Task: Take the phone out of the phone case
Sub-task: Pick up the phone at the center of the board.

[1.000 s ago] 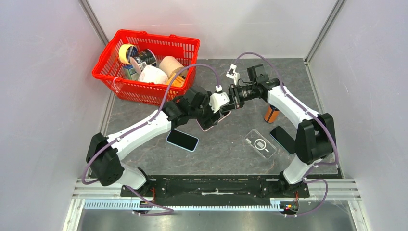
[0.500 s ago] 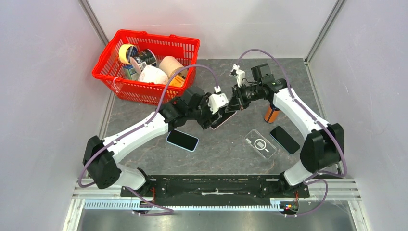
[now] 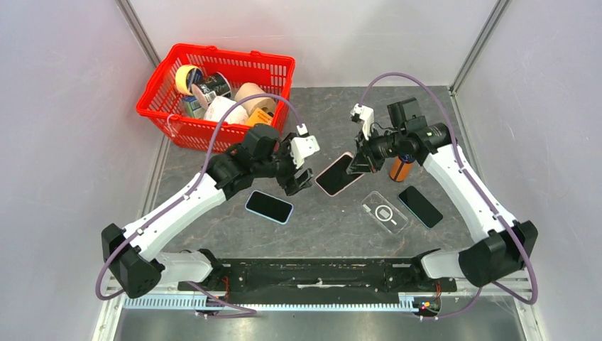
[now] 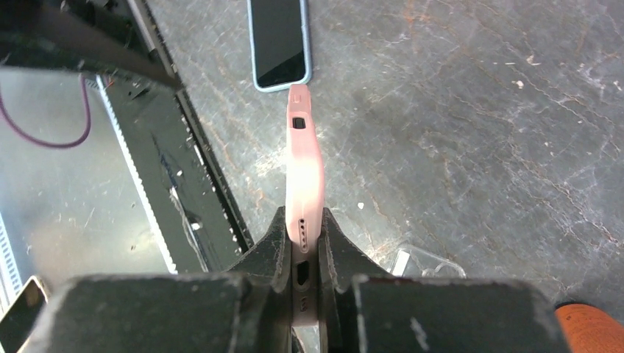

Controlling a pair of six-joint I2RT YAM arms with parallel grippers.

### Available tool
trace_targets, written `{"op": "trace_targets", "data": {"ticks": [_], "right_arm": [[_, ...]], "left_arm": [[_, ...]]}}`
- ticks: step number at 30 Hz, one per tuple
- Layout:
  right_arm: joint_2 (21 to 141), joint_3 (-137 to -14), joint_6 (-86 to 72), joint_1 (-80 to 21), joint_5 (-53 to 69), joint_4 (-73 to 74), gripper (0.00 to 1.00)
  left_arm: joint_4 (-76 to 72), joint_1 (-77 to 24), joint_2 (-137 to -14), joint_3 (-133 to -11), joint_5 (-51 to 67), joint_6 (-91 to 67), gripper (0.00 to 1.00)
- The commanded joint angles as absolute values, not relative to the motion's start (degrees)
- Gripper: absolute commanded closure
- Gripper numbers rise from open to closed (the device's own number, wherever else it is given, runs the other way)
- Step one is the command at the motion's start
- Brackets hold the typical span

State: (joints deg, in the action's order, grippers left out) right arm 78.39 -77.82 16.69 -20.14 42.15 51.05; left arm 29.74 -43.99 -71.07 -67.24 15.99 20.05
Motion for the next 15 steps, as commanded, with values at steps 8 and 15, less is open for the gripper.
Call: {"op": "trace_targets", "data": {"ticks": [8,15], "right_arm": [[70.9,-83.4,25.1,-22.7,52.1,57.0,1.00],[71.8,-85.5,26.7,-24.4,53.3,56.5,1.00]], "left_arm": [[33.8,-35.0,-74.2,-73.4,49.9,14.2,0.17],[28.9,-34.8,-75.6,-71.9,55.2,11.2,0.17]]}}
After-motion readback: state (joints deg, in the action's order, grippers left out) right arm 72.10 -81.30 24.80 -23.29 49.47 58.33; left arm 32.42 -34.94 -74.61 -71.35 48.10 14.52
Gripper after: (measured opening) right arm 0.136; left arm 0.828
